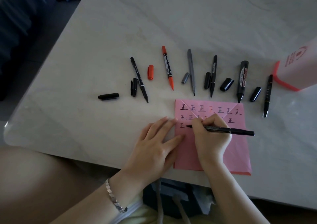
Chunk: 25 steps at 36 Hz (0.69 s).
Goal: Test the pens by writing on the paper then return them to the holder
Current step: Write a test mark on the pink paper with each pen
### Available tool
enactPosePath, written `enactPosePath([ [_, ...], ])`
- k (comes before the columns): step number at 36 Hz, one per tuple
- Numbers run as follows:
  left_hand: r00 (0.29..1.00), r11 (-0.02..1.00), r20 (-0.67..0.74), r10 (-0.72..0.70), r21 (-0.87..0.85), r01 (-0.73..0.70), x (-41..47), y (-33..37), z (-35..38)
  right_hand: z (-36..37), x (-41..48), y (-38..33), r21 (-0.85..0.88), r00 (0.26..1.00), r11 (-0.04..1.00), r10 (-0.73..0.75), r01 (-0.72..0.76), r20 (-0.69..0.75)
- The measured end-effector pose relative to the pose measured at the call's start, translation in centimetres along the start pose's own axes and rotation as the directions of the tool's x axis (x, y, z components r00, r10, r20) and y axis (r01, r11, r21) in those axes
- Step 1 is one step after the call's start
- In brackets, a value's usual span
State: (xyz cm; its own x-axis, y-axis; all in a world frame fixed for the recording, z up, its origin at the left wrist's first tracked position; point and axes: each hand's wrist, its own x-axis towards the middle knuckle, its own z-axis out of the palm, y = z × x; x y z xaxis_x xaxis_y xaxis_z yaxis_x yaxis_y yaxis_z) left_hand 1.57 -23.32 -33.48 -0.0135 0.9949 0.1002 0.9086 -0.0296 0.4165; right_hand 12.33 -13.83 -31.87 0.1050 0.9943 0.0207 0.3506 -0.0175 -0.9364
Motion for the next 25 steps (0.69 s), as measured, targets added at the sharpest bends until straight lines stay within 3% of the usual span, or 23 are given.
enactPosePath([
  [7,1.000,1.000,-0.009,-0.001,-0.008,0.000,0.0,-0.1,0.1,-1.3,1.8,-0.5,0.179,0.989,0.973,0.139,-0.145,0.043],
  [12,0.994,0.978,-0.079,-0.080,-0.199,0.063,0.0,-0.3,-0.8,-2.3,3.5,-2.3,0.207,0.955,0.958,0.141,-0.198,0.261],
  [15,0.985,0.977,-0.135,-0.112,-0.197,0.084,0.0,-1.1,-2.0,-1.8,4.2,-3.8,0.138,0.914,0.986,0.028,-0.092,0.405],
  [17,0.977,0.976,-0.156,-0.146,-0.182,0.116,0.0,-2.2,-3.3,-1.0,4.2,-4.7,0.065,0.876,0.994,-0.106,0.085,0.470],
  [20,0.945,0.964,-0.230,-0.233,-0.180,0.195,-0.1,-4.2,-5.6,0.9,3.9,-6.6,-0.004,0.725,0.895,-0.358,0.446,0.588],
  [23,0.897,0.946,-0.311,-0.314,-0.183,0.267,-0.4,-6.1,-7.3,4.1,3.5,-8.0,-0.023,0.492,0.657,-0.541,0.754,0.682],
  [25,0.872,0.934,-0.338,-0.353,-0.182,0.308,-0.8,-7.2,-8.0,6.7,3.1,-8.2,-0.024,0.352,0.494,-0.584,0.869,0.732],
])
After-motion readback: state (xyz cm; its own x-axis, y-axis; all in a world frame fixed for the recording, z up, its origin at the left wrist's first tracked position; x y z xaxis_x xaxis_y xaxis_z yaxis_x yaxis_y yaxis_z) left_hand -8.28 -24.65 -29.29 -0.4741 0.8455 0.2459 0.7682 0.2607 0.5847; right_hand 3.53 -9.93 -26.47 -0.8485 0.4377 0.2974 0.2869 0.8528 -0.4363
